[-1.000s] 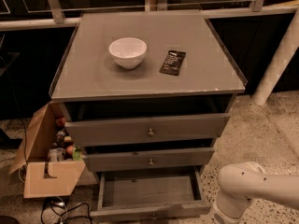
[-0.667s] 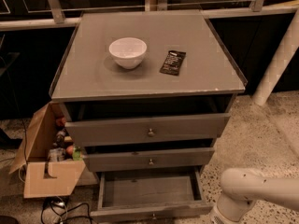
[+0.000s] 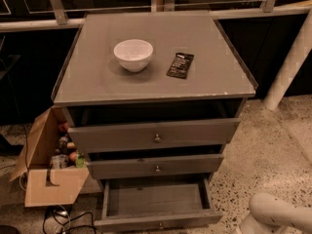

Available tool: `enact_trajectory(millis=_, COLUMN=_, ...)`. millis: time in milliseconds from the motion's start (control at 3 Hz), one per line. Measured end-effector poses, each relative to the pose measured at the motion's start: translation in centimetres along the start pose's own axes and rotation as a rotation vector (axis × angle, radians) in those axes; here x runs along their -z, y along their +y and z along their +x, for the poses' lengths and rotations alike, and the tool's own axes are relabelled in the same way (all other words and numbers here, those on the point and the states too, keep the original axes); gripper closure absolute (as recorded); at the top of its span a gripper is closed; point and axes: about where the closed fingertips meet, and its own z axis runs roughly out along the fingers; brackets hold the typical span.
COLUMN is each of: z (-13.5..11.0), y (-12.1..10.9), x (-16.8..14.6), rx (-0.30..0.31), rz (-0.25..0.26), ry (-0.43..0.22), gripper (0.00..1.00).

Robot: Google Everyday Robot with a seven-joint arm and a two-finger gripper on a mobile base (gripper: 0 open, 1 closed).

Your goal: Close bottom drawer

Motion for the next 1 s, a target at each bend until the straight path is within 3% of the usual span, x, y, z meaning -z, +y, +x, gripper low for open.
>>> enact_trajectory(millis=333, z=0.1, y=-0.2, x=-0.4, rx=-0.006, rz=-0.011, ry=-0.002, gripper=1.00)
enact_trajectory(millis=667, z=0.2, y=-0.1, x=-2.3, rx=-0.037, rz=-0.087, ry=-0.012, gripper=1.00)
enact_trajectory(millis=1000, z=-0.4, y=-2.7, x=-3.7, rx=-0.139, rz=-0.171, ry=-0.084, gripper=1.00)
